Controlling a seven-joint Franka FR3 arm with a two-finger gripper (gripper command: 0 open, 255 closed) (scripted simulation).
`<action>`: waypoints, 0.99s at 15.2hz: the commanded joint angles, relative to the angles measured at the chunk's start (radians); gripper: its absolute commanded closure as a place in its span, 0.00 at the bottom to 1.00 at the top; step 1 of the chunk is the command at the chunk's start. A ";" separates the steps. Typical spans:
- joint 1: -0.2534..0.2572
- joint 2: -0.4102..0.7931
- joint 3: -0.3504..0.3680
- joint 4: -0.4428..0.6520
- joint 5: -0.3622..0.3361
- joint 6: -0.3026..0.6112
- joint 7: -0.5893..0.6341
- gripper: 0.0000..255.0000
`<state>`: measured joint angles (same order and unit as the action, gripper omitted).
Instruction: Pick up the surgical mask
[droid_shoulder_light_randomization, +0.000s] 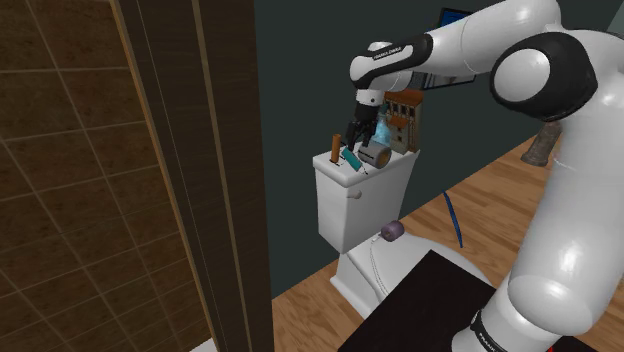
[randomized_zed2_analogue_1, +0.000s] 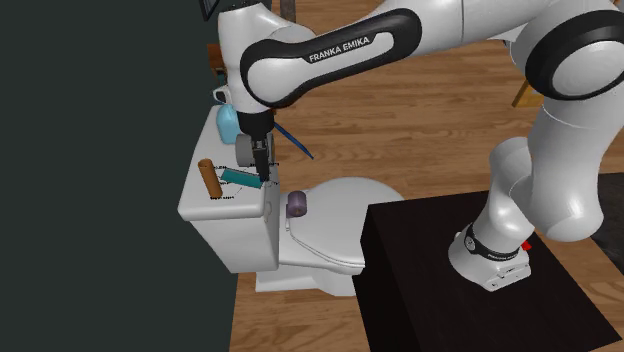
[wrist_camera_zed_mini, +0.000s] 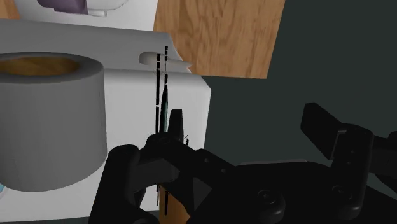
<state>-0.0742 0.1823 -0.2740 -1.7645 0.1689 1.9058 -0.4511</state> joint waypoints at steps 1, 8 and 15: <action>-0.019 0.084 -0.005 0.079 0.027 -0.005 -0.020 0.00; -0.078 0.298 0.000 0.294 0.088 -0.030 -0.055 0.00; -0.078 0.318 0.004 0.250 0.097 0.034 -0.067 0.00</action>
<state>-0.1518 0.4986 -0.2703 -1.5150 0.2653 1.9369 -0.5180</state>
